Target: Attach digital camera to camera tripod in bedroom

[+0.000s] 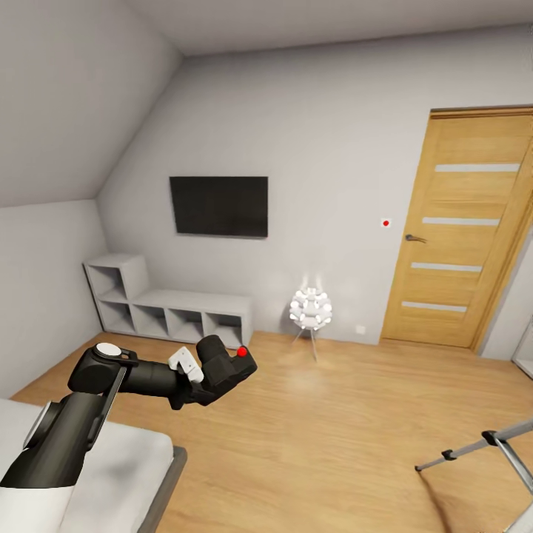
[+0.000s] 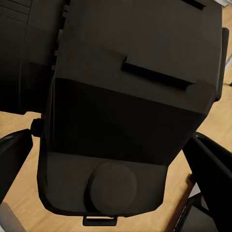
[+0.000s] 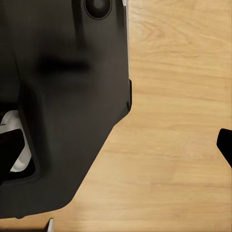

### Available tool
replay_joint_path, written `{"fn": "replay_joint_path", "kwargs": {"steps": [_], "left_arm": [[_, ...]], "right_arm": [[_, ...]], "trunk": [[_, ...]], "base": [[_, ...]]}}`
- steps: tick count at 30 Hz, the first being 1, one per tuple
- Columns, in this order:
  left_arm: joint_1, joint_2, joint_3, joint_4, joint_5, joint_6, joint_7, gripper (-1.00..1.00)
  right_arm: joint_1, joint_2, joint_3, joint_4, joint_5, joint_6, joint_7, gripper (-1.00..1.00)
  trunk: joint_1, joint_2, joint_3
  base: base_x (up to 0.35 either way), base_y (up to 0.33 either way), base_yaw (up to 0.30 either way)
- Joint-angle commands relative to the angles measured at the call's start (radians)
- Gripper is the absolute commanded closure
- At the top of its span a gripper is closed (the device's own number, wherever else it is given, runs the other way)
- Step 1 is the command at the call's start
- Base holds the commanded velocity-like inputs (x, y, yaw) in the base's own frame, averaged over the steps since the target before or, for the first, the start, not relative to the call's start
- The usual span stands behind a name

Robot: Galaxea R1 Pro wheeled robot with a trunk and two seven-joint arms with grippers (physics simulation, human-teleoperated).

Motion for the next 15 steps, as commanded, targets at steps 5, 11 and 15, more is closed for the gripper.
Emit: {"fn": "replay_joint_path", "kwargs": {"steps": [5,11,15], "left_arm": [[-0.001,0.0,-0.001,-0.001,-0.009,0.011,-0.011,1.0],[-0.001,0.001,0.0,-0.001,-0.009,0.011,-0.011,1.0],[0.0,0.001,0.0,-0.001,-0.009,0.011,-0.011,1.0]], "right_arm": [[-0.001,0.0,-0.002,0.002,-0.003,-0.005,-0.003,-1.0],[-0.001,0.0,-0.002,0.002,-0.004,-0.005,-0.003,-1.0],[-0.001,0.0,-0.002,0.002,-0.004,-0.005,-0.003,-1.0]], "trunk": [[0.0,-0.001,0.0],[0.0,-0.001,0.0],[0.0,-0.001,0.0]], "base": [[0.007,0.003,-0.157],[0.002,0.001,-0.25],[0.017,0.011,-0.194]]}}
